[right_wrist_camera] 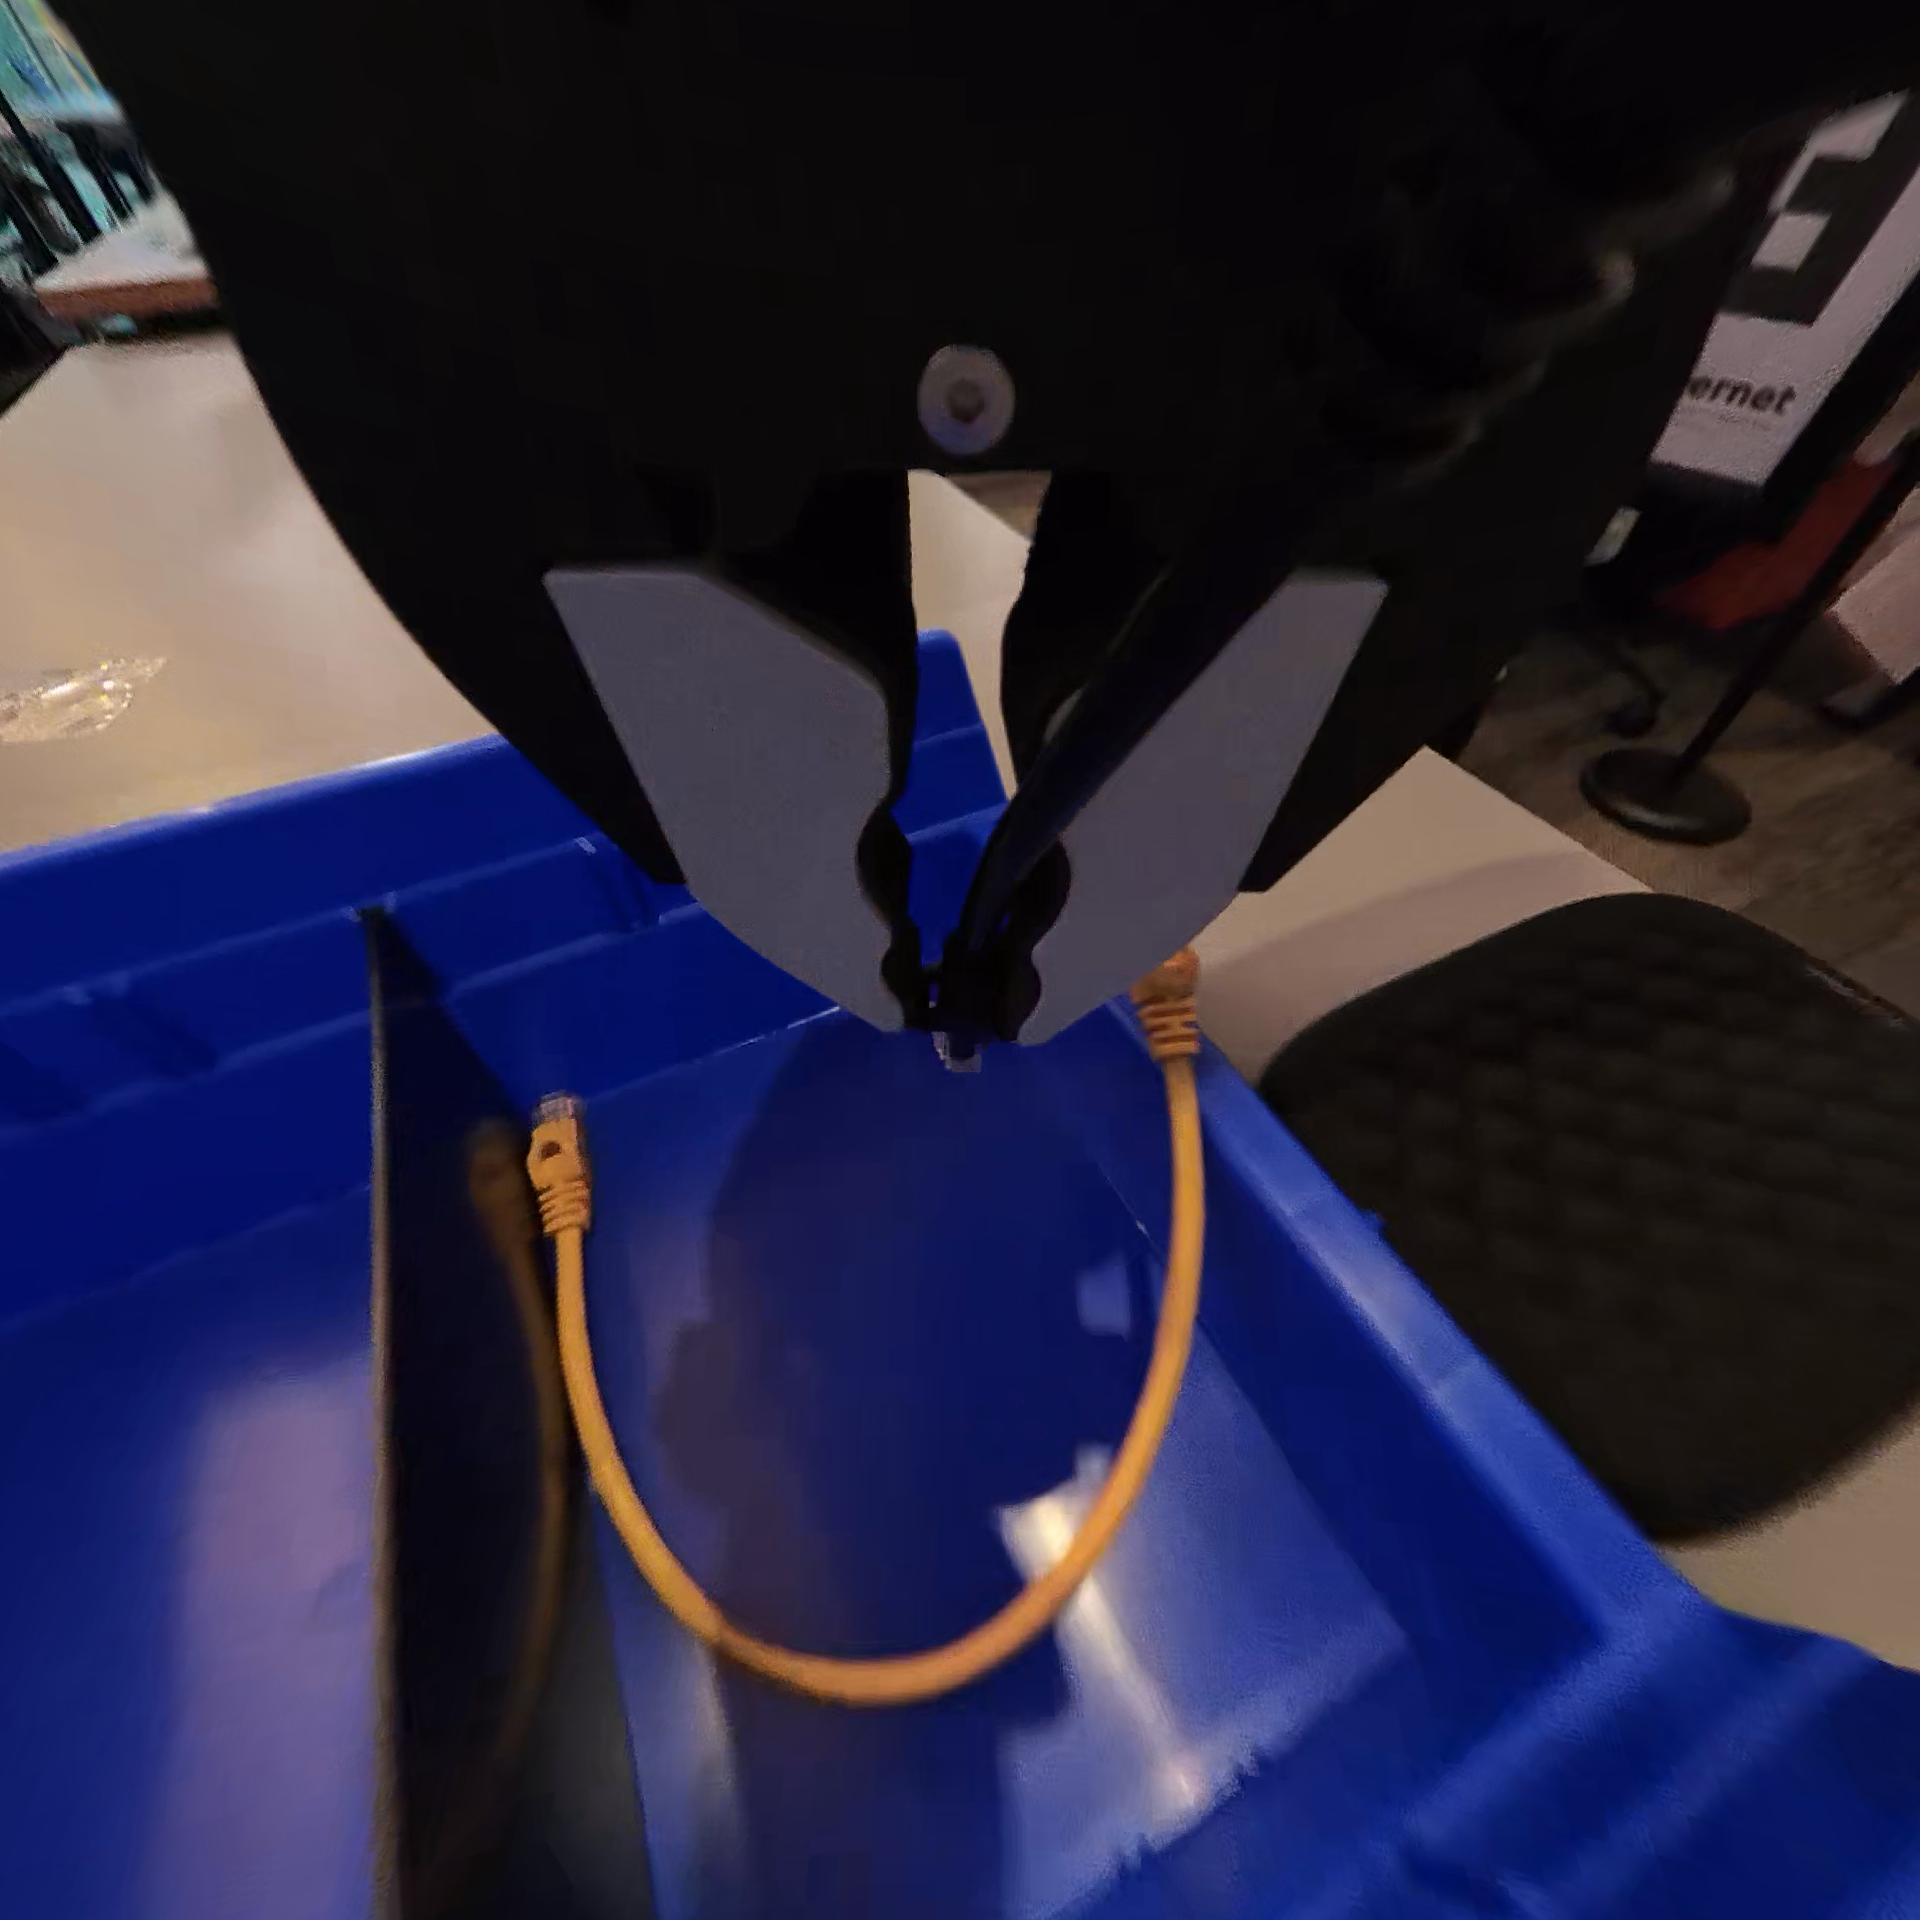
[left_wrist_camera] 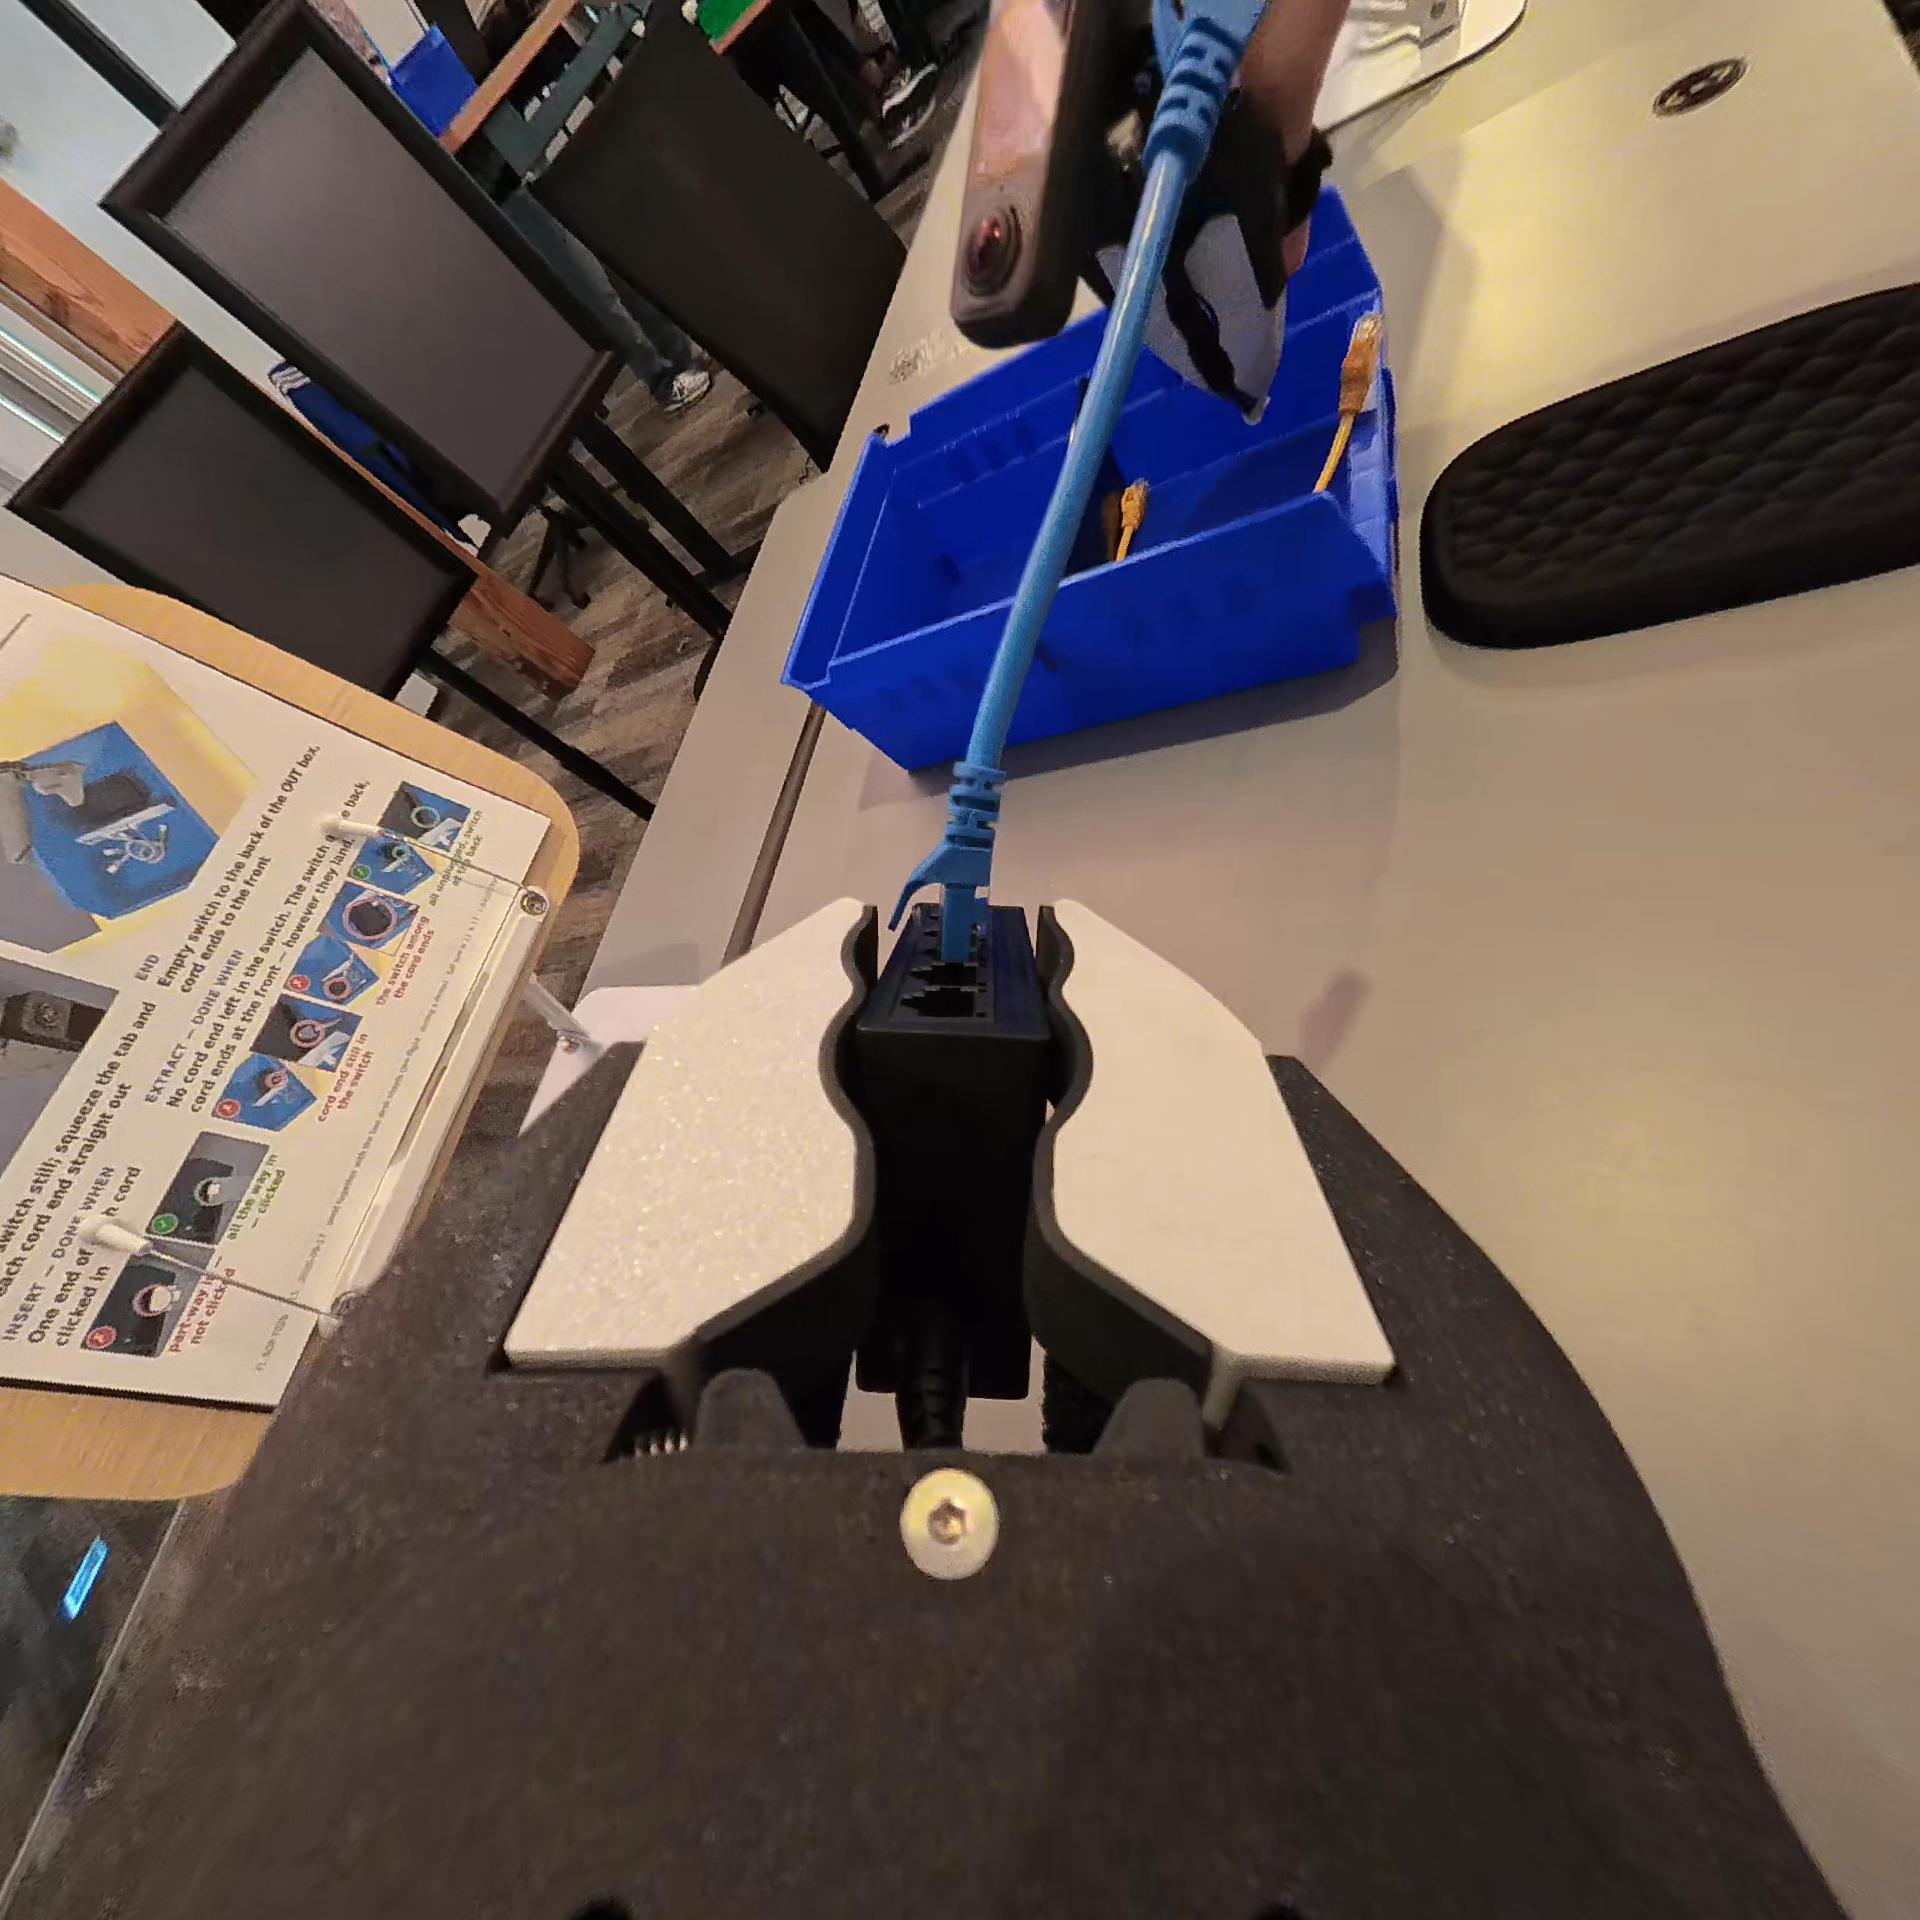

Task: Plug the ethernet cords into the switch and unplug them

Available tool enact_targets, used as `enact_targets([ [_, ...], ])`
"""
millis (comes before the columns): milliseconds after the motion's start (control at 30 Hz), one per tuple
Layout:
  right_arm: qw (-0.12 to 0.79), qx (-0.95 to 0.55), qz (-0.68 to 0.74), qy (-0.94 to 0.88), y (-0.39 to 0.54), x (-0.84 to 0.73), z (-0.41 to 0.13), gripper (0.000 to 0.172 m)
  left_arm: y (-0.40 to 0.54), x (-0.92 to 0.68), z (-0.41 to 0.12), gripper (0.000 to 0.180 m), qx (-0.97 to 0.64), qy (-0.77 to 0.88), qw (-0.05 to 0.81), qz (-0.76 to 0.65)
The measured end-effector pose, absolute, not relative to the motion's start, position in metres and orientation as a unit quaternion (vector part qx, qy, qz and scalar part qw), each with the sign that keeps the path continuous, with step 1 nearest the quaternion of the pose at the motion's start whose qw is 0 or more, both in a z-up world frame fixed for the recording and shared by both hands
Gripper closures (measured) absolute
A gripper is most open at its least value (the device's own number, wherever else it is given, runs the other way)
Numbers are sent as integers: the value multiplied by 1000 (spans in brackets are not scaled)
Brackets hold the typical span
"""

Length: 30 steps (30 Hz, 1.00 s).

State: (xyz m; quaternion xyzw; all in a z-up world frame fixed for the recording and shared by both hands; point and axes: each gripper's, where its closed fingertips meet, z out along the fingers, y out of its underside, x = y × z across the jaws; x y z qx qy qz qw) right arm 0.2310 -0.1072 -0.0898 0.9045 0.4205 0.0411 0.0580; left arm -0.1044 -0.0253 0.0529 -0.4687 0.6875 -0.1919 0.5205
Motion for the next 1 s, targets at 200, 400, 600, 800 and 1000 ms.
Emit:
enact_targets([
  [200, 168, 896, 75, 404, -118, 258, -119, 158, -24, -105, 50, 152, -474, 695, 509, -184],
  [400, 168, 897, 97, 398, -111, 269, -128, 154, -24, -107, 48, 152, -473, 698, 507, -180],
  [600, 85, 900, 139, 404, -98, 268, -97, 149, -18, -108, 52, 152, -474, 690, 512, -192],
  [800, -222, 853, 166, 443, -53, 177, 47, 132, -18, -104, 56, 152, -466, 679, 516, -238],
  [1000, -435, 701, 29, 564, -68, 0, 137, 130, -30, -102, 73, 152, -436, 652, 532, -318],
])
